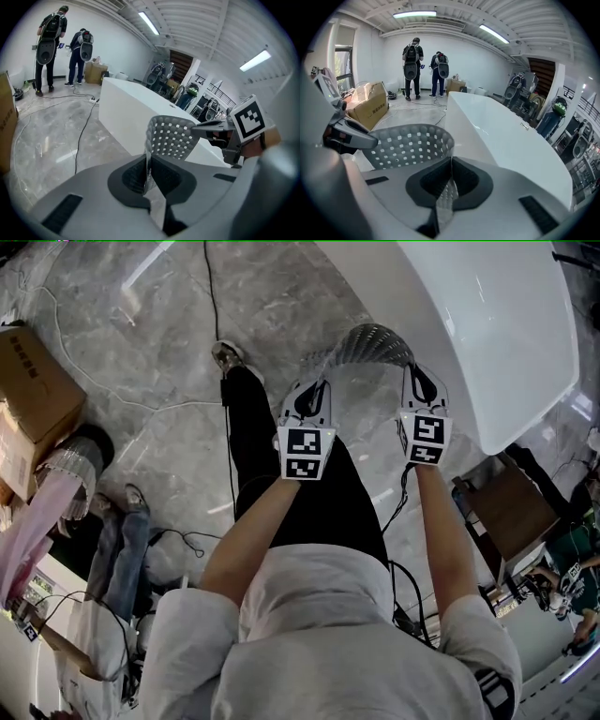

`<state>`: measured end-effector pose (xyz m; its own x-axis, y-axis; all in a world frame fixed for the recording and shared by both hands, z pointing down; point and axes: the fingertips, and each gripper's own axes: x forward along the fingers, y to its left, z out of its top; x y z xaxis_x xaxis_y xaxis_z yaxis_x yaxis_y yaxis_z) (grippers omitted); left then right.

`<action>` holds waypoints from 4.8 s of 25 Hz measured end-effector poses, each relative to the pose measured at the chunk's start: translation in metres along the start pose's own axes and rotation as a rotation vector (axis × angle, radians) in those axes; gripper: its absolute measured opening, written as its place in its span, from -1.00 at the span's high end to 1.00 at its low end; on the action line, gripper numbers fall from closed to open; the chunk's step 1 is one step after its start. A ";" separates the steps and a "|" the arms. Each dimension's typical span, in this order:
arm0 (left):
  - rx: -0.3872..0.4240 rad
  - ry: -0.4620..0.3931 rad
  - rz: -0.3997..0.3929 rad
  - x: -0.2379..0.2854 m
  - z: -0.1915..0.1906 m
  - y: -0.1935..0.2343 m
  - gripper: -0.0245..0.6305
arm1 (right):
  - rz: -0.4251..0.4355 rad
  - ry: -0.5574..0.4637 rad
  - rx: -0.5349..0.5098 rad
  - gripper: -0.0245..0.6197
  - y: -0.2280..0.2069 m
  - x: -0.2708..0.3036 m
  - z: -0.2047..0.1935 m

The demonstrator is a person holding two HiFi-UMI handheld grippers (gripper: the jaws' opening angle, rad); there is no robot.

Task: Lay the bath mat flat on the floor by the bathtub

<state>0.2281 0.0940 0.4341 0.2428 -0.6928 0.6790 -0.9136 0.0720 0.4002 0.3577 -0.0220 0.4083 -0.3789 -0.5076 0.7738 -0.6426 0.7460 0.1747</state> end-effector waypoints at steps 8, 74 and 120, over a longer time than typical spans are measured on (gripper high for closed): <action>-0.035 0.046 0.081 0.040 -0.023 0.085 0.85 | 0.075 0.029 -0.041 0.88 0.020 0.087 0.001; 0.048 0.048 0.159 0.127 0.067 0.335 0.85 | 0.215 -0.051 -0.137 0.87 0.107 0.295 0.127; 0.175 0.047 0.068 0.286 0.059 0.511 0.85 | 0.037 -0.089 -0.171 0.87 0.149 0.519 0.139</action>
<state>-0.1889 -0.1093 0.7969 0.1898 -0.6562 0.7303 -0.9701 -0.0110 0.2423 -0.0269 -0.2343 0.7514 -0.4625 -0.5085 0.7264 -0.5072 0.8237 0.2537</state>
